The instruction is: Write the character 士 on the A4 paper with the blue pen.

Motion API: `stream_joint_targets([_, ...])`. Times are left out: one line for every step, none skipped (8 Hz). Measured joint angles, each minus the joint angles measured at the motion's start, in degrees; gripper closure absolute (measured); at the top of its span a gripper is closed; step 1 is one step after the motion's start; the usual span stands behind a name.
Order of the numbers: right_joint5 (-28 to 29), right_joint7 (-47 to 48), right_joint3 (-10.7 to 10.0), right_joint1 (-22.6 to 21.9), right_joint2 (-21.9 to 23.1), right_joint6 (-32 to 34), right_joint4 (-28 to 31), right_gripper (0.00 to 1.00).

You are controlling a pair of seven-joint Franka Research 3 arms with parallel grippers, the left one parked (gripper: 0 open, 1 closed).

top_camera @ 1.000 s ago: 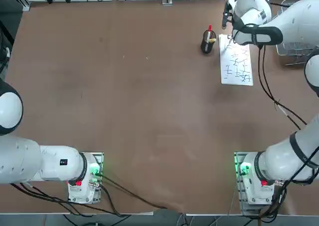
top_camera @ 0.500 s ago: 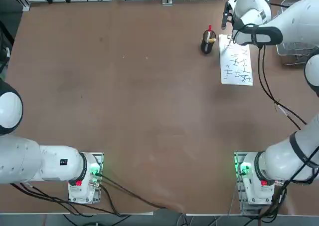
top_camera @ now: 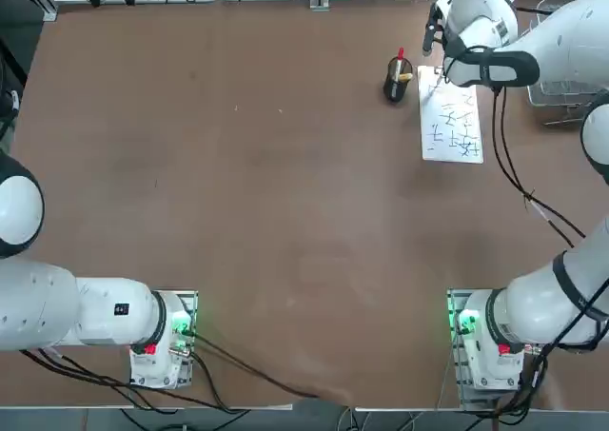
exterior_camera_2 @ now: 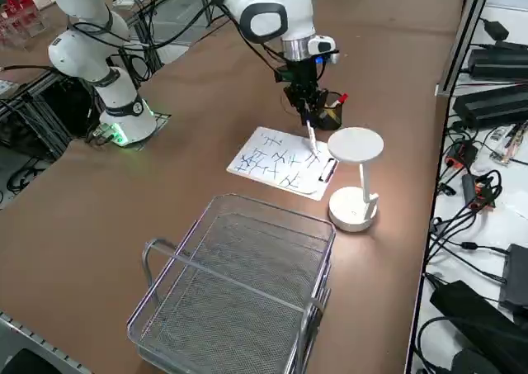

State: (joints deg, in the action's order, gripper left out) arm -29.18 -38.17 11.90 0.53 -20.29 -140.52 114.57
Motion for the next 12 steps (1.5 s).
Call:
stream_joint_targets([-0.05,0.08,0.18,0.00,0.01,0.30,0.03,0.81])
stream_joint_targets([-0.12,0.26,0.36,0.00,0.06,0.63,0.04,0.81])
stream_joint_targets([-0.13,0.37,0.54,0.01,0.14,1.02,0.05,0.81])
stream_joint_targets([-0.13,0.50,0.86,0.00,0.26,1.70,0.07,0.81])
stream_joint_targets([-0.13,0.73,1.13,0.00,0.41,2.29,0.12,0.81])
stream_joint_targets([-0.14,1.08,1.27,0.00,0.43,2.48,0.15,0.81])
stream_joint_targets([-0.15,1.37,1.30,0.00,0.43,2.51,0.15,0.81])
stream_joint_targets([-0.19,1.47,1.30,0.00,0.43,2.51,0.15,0.81])
stream_joint_targets([-0.29,1.47,1.30,0.00,0.46,2.51,0.15,0.81])
stream_joint_targets([-0.37,1.38,1.31,0.00,0.53,2.51,0.16,0.81])
stream_joint_targets([-0.43,1.00,1.31,0.01,0.65,2.51,0.12,0.81])
stream_joint_targets([-0.49,0.61,1.31,0.01,0.93,2.48,-0.05,0.81])
